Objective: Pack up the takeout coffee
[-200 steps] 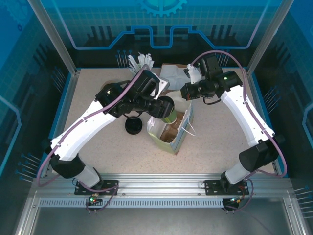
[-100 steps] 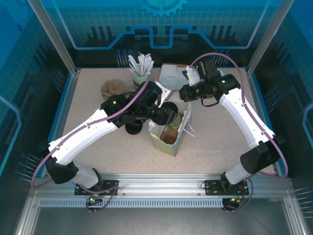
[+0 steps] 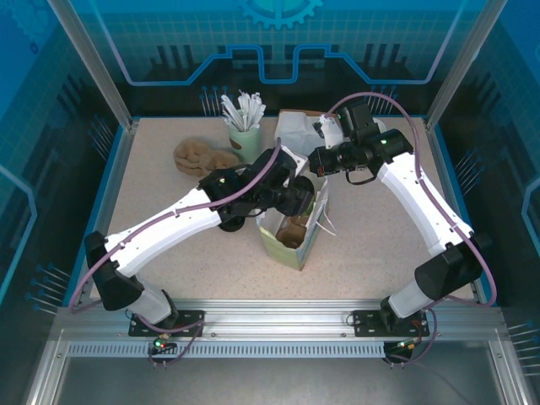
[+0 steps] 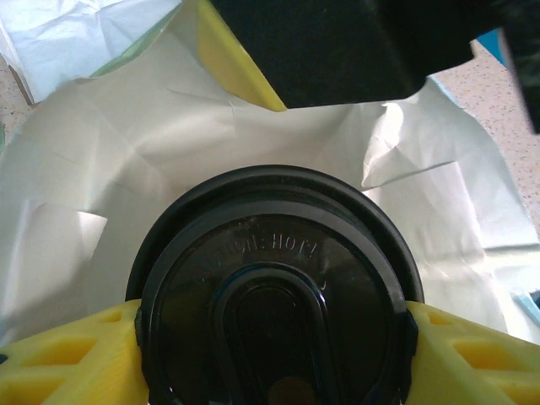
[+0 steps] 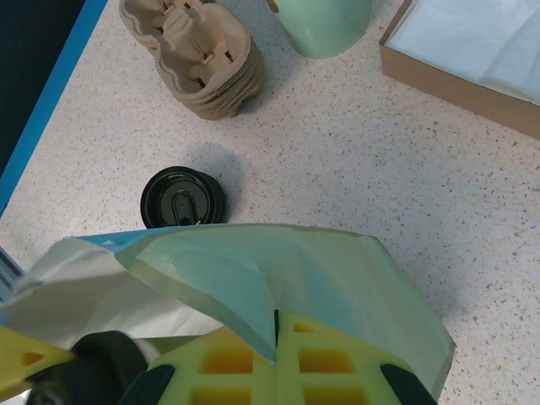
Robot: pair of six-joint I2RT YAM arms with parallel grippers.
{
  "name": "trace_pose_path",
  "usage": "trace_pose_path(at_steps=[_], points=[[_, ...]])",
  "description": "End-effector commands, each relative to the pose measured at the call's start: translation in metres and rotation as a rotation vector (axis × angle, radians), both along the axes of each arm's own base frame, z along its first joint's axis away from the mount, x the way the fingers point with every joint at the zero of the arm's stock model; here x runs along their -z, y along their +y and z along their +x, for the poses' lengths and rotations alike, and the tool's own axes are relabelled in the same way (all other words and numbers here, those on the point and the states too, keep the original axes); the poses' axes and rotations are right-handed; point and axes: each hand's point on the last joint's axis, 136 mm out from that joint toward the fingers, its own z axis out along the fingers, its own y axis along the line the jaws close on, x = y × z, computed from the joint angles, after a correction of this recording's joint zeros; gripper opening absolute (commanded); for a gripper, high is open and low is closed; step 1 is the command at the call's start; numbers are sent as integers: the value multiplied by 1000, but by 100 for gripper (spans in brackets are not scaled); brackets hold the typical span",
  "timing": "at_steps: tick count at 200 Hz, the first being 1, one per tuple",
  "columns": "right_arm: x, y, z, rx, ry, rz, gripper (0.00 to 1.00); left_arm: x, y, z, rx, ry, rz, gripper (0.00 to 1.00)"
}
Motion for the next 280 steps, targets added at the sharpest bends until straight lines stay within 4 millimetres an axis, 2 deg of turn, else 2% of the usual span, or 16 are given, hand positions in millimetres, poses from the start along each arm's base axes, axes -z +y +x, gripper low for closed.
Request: trace_pose_path(at_steps=[1, 32, 65, 96, 163, 213, 237, 280], points=[[-15, 12, 4, -26, -42, 49, 0, -1, 1, 14, -23, -40, 20, 60], [-23, 18, 9, -22, -45, 82, 0, 0, 14, 27, -50, -40, 15, 61], [-24, 20, 10, -22, -50, 73, 0, 5, 21, 33, -59, -56, 31, 61], [-34, 20, 9, -58, -107, 68, 0, 12, 19, 32, -55, -36, 31, 61], [-39, 25, -1, -138, -103, 76, 0, 2, 25, 27, -67, -29, 14, 61], [-33, 35, -9, -242, -129, 106, 0, 13, 19, 35, -100, -44, 3, 60], [-37, 41, -11, -306, -121, 147, 0, 19, 13, 39, -115, -59, 20, 60], [-38, 51, -7, -348, -105, 195, 0, 30, 9, 44, -151, -70, 54, 60]])
